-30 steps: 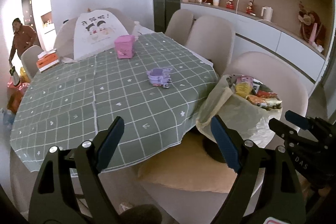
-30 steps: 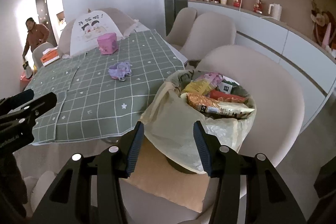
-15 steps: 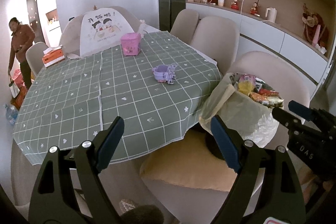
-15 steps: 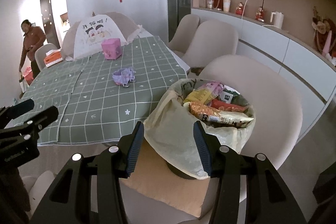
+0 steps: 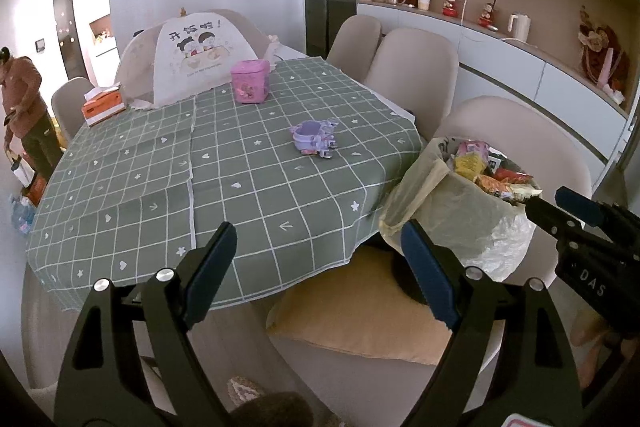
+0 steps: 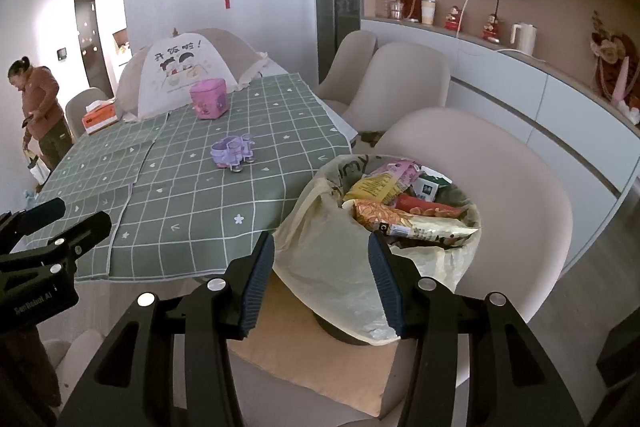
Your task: Collect trash
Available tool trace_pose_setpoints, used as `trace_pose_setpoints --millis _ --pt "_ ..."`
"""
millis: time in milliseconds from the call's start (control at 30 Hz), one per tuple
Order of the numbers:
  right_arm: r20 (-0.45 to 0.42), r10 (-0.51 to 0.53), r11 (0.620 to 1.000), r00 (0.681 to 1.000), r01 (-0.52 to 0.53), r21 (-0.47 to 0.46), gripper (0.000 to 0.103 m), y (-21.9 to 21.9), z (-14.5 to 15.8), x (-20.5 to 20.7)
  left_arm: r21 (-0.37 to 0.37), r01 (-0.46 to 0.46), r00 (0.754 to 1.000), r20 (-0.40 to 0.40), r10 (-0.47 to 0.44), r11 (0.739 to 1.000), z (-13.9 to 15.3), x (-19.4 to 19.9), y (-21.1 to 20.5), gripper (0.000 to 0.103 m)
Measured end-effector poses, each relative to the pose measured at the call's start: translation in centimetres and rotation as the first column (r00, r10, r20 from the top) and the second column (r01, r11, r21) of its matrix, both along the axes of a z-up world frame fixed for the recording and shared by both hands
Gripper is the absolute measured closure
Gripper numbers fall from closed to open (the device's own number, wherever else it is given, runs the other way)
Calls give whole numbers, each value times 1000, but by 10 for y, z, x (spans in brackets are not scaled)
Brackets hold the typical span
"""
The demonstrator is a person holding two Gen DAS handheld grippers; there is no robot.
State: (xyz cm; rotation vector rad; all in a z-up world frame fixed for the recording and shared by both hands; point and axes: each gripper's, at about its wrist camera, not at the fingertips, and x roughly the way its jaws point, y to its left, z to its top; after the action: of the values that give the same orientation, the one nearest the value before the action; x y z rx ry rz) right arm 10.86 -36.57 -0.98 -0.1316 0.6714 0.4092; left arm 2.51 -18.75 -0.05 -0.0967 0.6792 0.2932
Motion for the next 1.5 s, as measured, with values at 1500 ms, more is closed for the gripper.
trace_pose_setpoints --millis 1500 --pt "-75 -15 999 997 11 -49 57 36 -15 10 -29 24 998 -62 -26 999 -14 15 31 23"
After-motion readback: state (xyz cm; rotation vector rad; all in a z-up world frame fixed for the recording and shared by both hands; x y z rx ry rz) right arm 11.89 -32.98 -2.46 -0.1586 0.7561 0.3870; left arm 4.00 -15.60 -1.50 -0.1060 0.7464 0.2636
